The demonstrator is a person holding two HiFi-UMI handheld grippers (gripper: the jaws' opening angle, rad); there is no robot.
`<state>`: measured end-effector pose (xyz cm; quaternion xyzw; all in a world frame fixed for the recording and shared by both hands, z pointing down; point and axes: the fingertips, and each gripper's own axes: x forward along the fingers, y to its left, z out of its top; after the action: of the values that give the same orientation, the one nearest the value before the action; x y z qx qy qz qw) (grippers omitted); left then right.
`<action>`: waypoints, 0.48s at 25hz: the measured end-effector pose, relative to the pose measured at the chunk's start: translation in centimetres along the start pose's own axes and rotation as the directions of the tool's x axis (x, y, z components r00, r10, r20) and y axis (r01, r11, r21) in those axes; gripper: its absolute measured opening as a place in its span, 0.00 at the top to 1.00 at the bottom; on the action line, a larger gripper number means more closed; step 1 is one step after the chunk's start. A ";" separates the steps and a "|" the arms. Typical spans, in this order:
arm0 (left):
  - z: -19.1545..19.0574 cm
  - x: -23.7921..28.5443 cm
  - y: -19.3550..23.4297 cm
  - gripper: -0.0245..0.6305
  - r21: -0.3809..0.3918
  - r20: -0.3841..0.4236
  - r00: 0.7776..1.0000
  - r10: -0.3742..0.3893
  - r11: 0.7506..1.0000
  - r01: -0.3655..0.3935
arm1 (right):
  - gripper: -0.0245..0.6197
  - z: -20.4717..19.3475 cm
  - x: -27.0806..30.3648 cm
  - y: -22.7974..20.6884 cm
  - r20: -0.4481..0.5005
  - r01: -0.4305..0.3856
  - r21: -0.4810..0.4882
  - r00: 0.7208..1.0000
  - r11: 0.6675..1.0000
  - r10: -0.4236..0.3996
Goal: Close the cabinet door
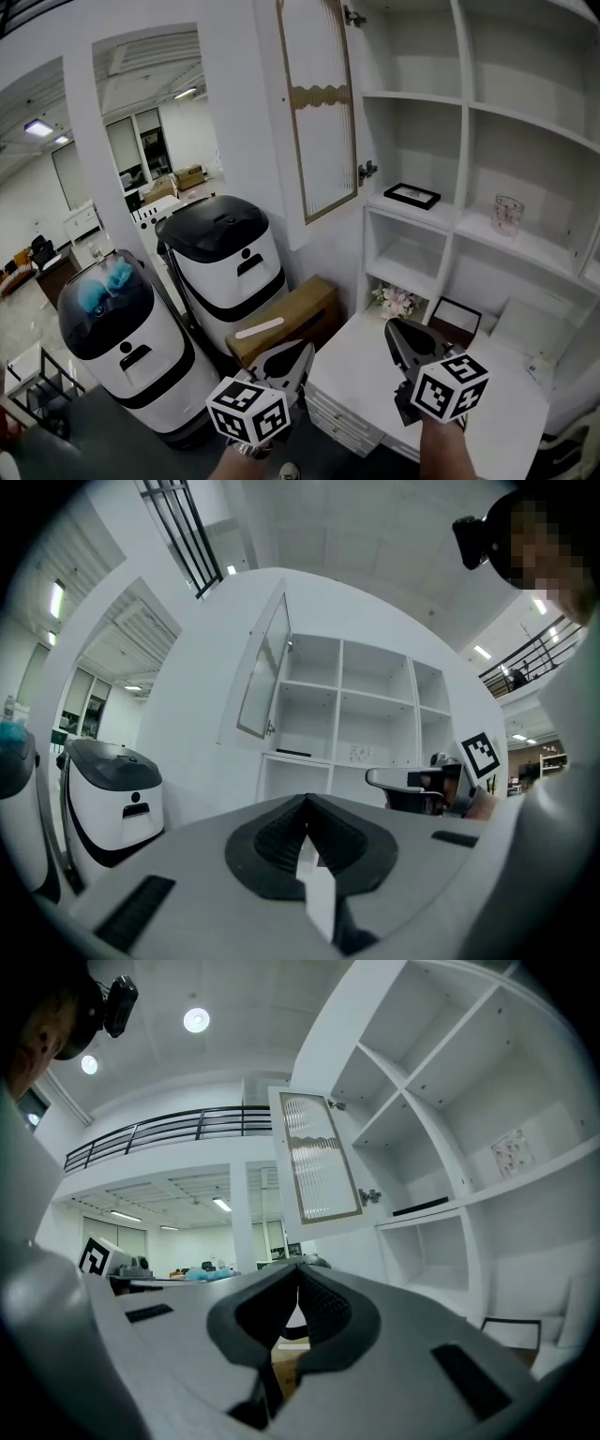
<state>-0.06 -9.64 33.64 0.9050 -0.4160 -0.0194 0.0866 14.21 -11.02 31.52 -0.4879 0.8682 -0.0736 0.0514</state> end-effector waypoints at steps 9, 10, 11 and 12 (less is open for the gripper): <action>3.0 1.5 8.1 0.96 -0.004 0.027 0.998 -0.061 0.998 0.061 | 0.95 2.1 8.9 2.8 0.024 0.035 -0.044 0.999 0.998 -0.034; 3.2 1.8 9.0 0.96 -0.007 0.027 0.997 -0.066 0.998 0.067 | 0.95 2.2 9.9 3.0 0.025 0.040 -0.045 0.999 0.998 -0.039; 3.4 2.0 9.8 0.96 -0.007 0.026 0.997 -0.073 0.997 0.073 | 0.95 2.4 10.9 3.1 0.027 0.045 -0.047 0.999 0.998 -0.043; 3.5 2.3 10.6 0.96 -0.006 0.024 0.996 -0.081 0.997 0.081 | 0.95 2.5 11.9 3.2 0.029 0.049 -0.050 0.998 0.998 -0.048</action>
<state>-6.82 -18.64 32.07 0.9205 -0.3801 -0.0352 0.0838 5.72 -19.72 28.28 -0.5110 0.8569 -0.0463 0.0494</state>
